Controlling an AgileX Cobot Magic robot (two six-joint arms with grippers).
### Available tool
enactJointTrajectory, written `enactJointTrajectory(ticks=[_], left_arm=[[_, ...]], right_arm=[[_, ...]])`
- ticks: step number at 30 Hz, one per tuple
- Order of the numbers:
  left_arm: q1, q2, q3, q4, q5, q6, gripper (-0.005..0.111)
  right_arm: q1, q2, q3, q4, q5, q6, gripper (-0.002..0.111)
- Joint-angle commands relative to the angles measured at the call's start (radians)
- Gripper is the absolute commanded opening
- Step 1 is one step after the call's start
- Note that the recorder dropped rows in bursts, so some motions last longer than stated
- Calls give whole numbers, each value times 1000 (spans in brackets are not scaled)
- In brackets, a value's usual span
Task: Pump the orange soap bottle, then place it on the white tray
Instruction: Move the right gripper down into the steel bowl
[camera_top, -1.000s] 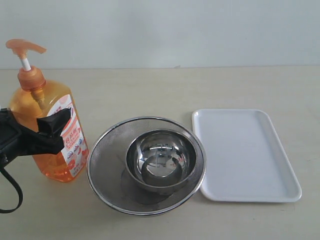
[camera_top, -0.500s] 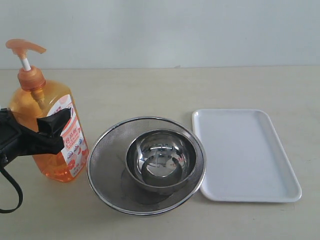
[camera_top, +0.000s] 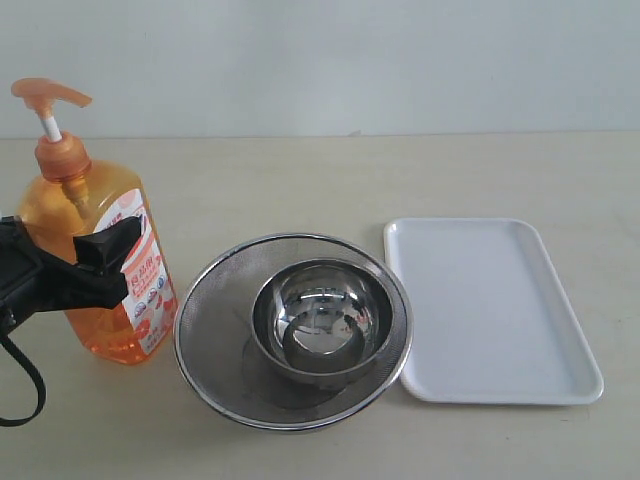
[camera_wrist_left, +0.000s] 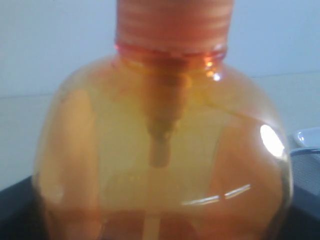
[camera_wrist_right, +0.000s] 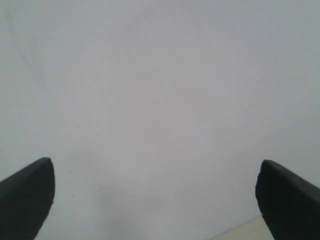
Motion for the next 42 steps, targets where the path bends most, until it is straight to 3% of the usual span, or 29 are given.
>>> enactJointTrajectory(ticks=[1,3,5,6,12,13,18,19,21,26,35,42], left_arm=[[-4,0,4,-11,-27,11,5],[-4,0,4,-11,-27,11,5],[-4,0,4,-11,-27,11,5],[-4,0,4,-11,-27,11,5],[-4,0,4,-11,-27,11,5],[-4,0,4,-11,-27,11,5],[-4,0,4,-11,-27,11,5],[-4,0,4,-11,-27,11,5],[-4,0,4,-11,-27,11,5],[-4,0,4,-11,-30,11,5],[-4,0,4,-9,-41,11,5],[-4,0,4,-3,-44,11,5]], right_arm=[[-3,-5,-8,-18,22,83,93],[-3,-5,-32,-94,58,134,67],[-3,-5,-45,-159,72,240,27],[-3,-5,-53,-221,62,330,2],[-3,-3,-84,-499,-54,561,4],[-3,47,-138,-708,-67,723,4],[-3,401,-411,-1357,-213,1306,4],[-3,544,-493,-1587,-300,1512,4],[-3,750,-584,-1784,-444,1621,4],[18,1114,-653,-1784,-634,1561,4],[315,1420,-792,-1901,-421,1596,4],[353,1615,-900,-1921,-418,1665,4]])
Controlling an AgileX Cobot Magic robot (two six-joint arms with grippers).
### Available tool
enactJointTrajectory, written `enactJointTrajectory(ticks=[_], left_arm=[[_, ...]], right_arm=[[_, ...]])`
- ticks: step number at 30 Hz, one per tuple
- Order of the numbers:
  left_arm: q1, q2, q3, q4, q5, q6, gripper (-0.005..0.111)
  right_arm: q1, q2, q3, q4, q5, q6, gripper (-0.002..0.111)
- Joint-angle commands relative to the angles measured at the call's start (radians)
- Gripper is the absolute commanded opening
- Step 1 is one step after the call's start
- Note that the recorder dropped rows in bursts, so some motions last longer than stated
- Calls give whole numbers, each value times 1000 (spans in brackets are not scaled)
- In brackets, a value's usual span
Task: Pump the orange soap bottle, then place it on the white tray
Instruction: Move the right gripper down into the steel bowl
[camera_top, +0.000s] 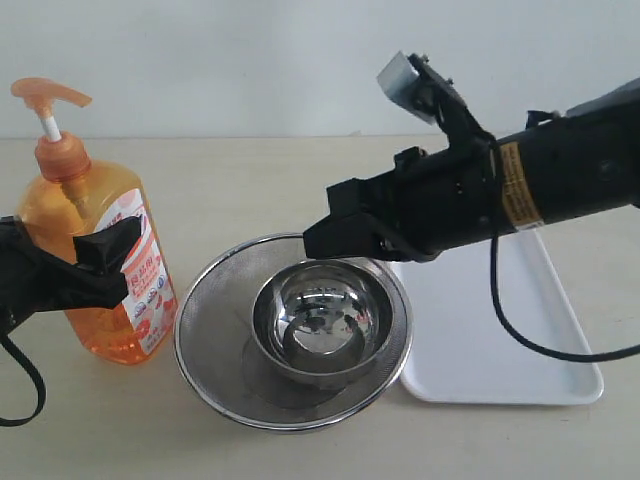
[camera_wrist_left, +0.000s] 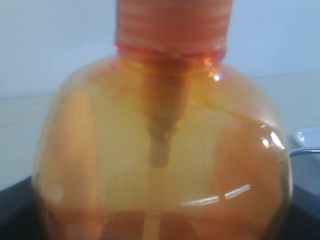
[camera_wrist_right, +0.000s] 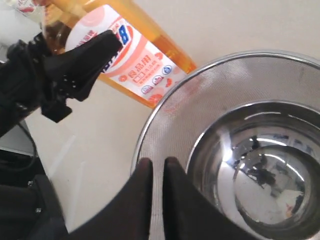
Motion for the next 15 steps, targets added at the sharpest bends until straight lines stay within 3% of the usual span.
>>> enactJointTrajectory(ticks=[1,6,15], left_arm=[[-4,0,4,-1,-42,9,5],[-4,0,4,-1,-41,9,5],[-4,0,4,-1,-41,9,5]], right_arm=[[15,90,-26,-11,28,7,4],[143,214,-77,-11,139,1,4],[166,265,-97,-11,244,-1,4]])
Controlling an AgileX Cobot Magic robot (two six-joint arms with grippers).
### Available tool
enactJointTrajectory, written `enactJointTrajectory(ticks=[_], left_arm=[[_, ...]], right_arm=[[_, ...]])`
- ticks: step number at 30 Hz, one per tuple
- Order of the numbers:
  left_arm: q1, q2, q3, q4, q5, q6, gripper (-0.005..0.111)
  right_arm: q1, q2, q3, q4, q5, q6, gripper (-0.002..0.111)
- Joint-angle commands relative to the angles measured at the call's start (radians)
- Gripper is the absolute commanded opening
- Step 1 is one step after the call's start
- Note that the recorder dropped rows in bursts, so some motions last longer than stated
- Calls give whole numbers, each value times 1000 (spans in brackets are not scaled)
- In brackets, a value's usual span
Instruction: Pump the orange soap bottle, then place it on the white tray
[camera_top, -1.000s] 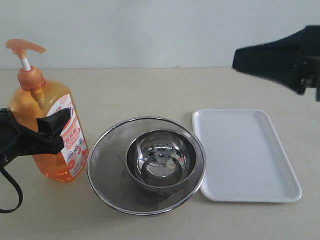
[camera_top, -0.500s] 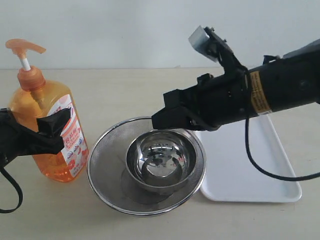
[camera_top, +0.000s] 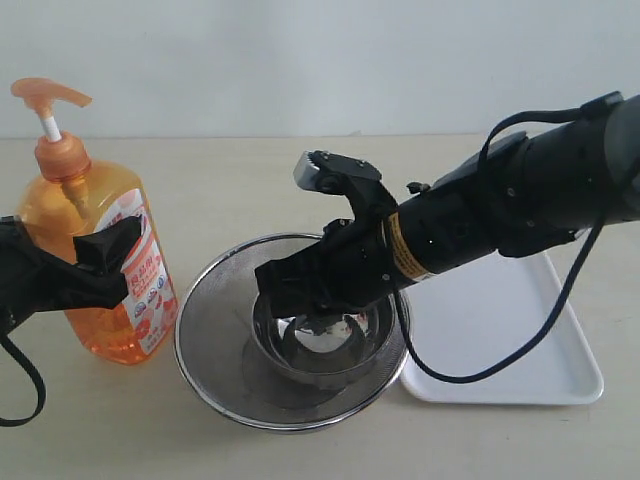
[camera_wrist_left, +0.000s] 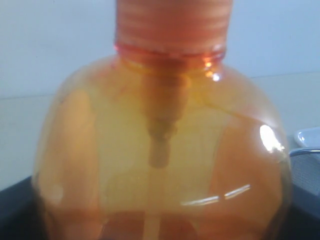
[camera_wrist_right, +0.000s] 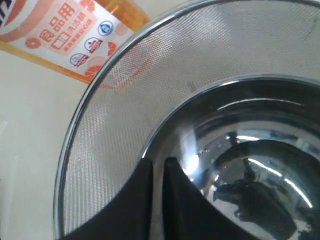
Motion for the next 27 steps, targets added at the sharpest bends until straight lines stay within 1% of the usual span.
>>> enactJointTrajectory(ticks=[1,6,11,27], left_arm=[[-4,0,4,-3,-41,9,5],[-4,0,4,-3,-41,9,5],[-4,0,4,-3,-41,9,5],[-4,0,4,-3,-43,9,5]], right_arm=[[21,19,-5,1,48,-9,4],[63,40,-5,1,82,-22,4],[106,43,-5,1,157,-22,4],[110,79,-65,1,115,-27,4]])
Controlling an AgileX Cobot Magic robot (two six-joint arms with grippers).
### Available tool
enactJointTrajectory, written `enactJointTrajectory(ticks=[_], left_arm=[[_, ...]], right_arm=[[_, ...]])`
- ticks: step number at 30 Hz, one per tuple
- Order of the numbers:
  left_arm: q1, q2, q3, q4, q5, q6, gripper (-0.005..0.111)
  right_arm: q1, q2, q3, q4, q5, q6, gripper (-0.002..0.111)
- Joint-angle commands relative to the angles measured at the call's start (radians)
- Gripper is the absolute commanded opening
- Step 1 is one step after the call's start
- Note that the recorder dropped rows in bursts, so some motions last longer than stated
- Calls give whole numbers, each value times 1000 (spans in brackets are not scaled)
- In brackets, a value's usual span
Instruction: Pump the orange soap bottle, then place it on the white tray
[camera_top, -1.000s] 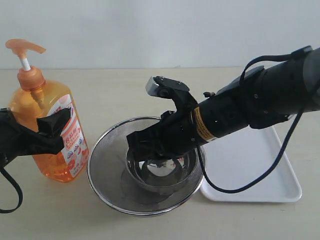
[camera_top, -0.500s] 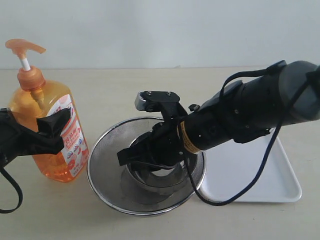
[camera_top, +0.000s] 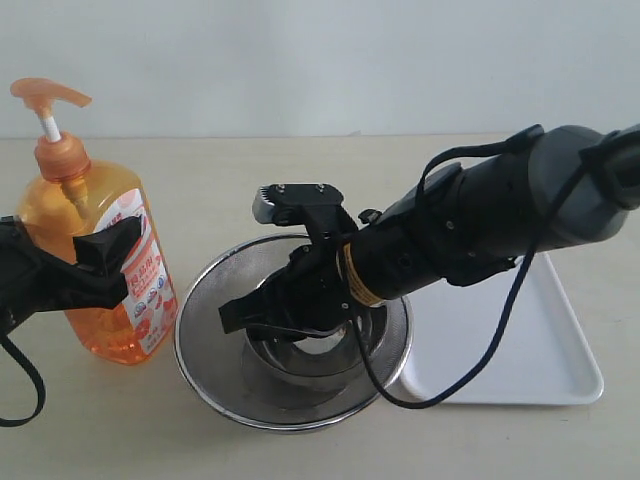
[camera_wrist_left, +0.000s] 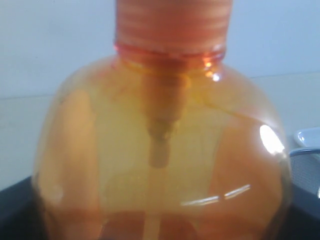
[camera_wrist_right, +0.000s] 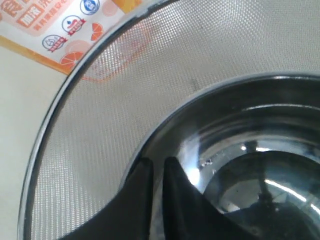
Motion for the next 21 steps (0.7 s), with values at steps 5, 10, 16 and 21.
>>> enactJointTrajectory(ticks=[5,10,16,21], left_arm=[[-4,0,3,-3,-41,7,5],[-4,0,3,-3,-41,7,5],[-4,0,3,-3,-36,7,5],[-4,0,3,-3,-34,7,5]], right_arm=[[2,1,-40,1,-32,-10,4],[2,10,-43,1,-30,-14,4],[-1,-7,-43,1,-31,-17,4],[-1,-9,-43,1,-23,-9,4]])
